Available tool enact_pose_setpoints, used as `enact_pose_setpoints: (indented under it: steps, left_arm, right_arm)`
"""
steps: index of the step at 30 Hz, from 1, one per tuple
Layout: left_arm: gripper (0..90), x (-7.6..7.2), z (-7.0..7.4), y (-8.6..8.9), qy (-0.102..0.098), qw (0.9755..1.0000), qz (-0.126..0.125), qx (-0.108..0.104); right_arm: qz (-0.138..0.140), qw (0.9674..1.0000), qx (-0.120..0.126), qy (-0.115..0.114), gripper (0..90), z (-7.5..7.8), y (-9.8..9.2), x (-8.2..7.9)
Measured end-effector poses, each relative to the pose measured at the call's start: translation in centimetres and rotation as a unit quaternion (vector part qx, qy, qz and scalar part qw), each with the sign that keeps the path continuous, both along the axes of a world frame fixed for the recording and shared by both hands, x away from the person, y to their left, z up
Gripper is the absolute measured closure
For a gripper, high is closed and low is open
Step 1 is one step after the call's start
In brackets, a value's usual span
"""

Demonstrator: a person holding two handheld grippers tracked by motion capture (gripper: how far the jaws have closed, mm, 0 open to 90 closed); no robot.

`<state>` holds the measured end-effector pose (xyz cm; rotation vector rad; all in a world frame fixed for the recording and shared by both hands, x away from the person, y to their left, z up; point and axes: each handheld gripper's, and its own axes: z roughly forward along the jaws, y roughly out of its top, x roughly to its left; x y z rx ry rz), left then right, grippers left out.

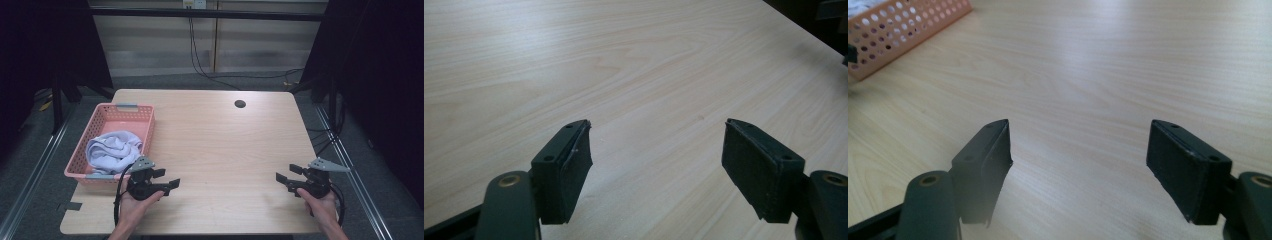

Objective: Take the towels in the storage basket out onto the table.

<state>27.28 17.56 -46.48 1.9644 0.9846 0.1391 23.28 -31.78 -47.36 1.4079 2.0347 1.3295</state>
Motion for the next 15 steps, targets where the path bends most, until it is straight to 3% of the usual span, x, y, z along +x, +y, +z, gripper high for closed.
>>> enact_pose_setpoints:
  steps: [6, 12, 15]
  left_arm:
    - [27.3, 0.16, 0.01, -0.21, -0.008, 0.9998, 0.000, 0.018]
    - [27.2, 0.10, 0.30, 0.00, -0.019, 0.9993, 0.004, 0.033]
    - [27.2, -0.20, 0.70, -0.20, -0.030, 0.9982, -0.004, 0.052]
  right_arm:
    - [0.001, 0.9999, -0.011, 0.000, 23.8, 0.03, -0.01, 0.14]
    - [0.025, 0.9996, -0.012, 0.010, 23.8, -0.01, 0.60, -0.18]
    - [0.033, 0.9991, -0.027, 0.006, 23.0, 0.12, 0.87, -0.45]
